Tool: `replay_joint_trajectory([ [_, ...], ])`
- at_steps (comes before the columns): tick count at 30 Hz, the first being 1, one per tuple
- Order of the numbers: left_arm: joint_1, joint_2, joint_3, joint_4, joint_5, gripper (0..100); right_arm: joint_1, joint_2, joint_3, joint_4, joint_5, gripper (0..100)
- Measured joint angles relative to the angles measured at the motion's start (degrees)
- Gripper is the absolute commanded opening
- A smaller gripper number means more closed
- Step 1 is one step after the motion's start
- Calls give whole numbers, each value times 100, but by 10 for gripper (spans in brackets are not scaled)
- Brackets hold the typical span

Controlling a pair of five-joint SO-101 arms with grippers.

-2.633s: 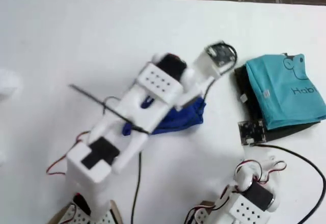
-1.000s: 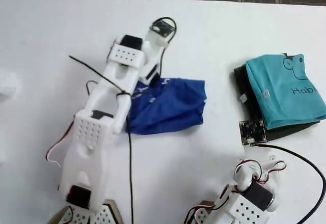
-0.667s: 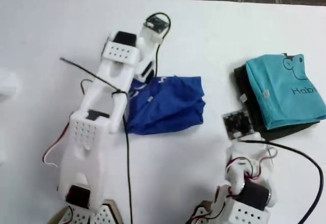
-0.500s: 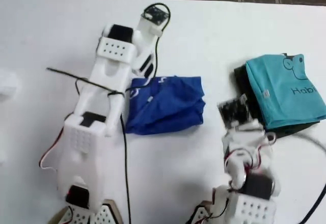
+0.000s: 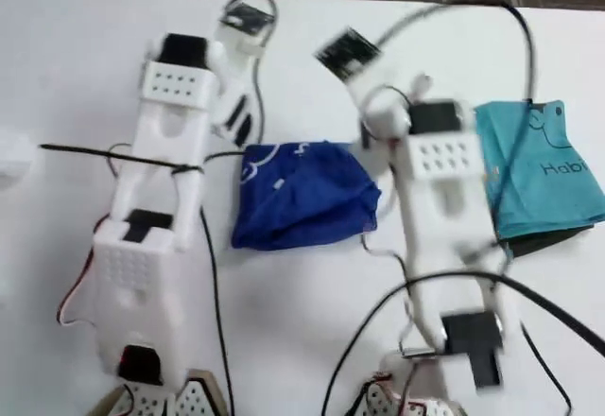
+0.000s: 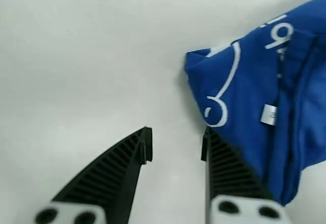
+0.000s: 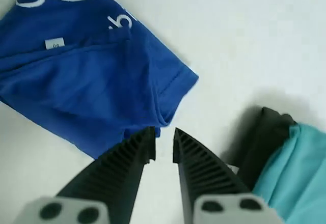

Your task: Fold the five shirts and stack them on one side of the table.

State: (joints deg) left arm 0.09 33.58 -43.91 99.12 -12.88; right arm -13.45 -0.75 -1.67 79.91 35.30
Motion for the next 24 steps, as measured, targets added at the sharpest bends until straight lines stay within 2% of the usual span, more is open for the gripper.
replay_joint_trajectory([
  [9,-923,0,0,0,0,184,-651,2057,-1363,334,0,70],
  [14,-941,0,0,0,0,184,-809,2470,-1890,413,0,17],
  [19,-941,0,0,0,0,184,-809,2699,-2567,431,0,21],
  [24,-941,0,0,0,0,184,-914,3051,-2646,624,0,23],
])
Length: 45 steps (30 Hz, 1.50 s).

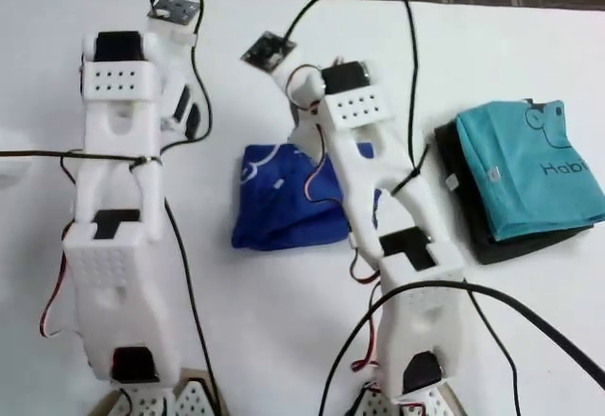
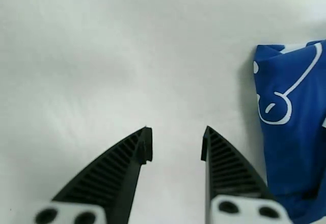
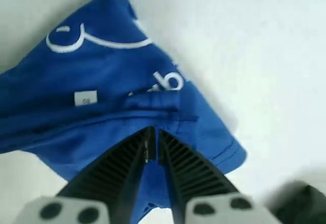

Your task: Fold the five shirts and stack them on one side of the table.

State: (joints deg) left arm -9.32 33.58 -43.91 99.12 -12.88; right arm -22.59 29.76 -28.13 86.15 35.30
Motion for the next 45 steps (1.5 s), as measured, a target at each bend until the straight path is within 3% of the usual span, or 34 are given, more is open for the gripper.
replay_joint_trajectory([
  [11,0,0,0,0,0,184,9,176,0,-563,-18,22],
  [23,-9,0,484,-9,0,184,-475,844,-53,-1371,-35,21],
  [37,-9,0,642,-123,0,184,0,932,-53,-905,-35,21],
  [45,-9,0,642,-123,0,184,237,923,-220,-18,-35,21],
])
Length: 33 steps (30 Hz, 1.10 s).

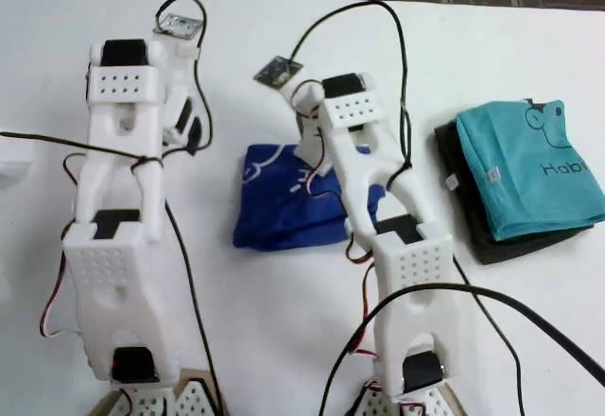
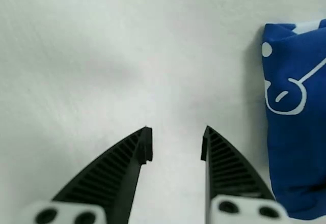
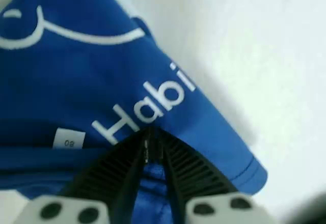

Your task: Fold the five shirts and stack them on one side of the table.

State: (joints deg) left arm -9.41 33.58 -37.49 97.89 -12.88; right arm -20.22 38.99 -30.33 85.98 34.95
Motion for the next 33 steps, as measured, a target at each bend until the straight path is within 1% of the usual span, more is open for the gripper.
replay_joint_trajectory([
  [7,0,0,0,0,18,184,0,-281,-440,967,0,21],
  [16,0,0,0,0,18,184,202,-369,-316,1125,0,21],
  [23,0,0,0,0,18,184,246,-1187,949,1125,0,21],
  [33,0,0,0,0,18,184,255,-3138,3376,1134,0,21],
])
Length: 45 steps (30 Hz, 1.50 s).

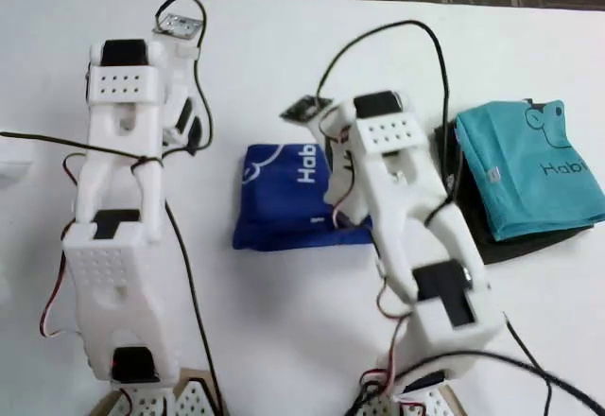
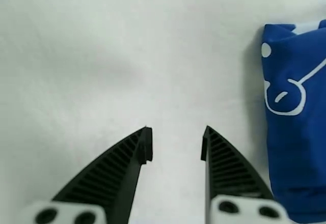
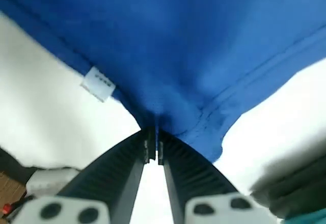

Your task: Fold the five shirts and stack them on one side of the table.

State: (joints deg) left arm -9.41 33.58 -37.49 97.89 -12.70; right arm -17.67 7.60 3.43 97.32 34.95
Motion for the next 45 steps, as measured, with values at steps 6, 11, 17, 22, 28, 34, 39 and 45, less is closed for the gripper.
replay_joint_trajectory([
  [6,0,0,0,0,0,184,-9,-879,176,-141,88,21],
  [11,0,0,0,0,0,184,-9,-941,316,-888,88,21],
  [17,0,0,0,0,0,184,0,-132,563,-1547,88,21],
  [22,-132,0,0,0,0,184,-9,501,563,-1512,97,21],
  [28,-202,0,0,0,0,184,18,563,545,-1503,105,21],
  [34,-202,0,0,0,0,184,167,404,-281,-1371,105,21],
  [39,-202,0,0,0,0,184,352,396,-1240,-1503,105,22],
  [45,-255,0,0,0,-62,184,387,1776,-2110,-1292,105,50],
])
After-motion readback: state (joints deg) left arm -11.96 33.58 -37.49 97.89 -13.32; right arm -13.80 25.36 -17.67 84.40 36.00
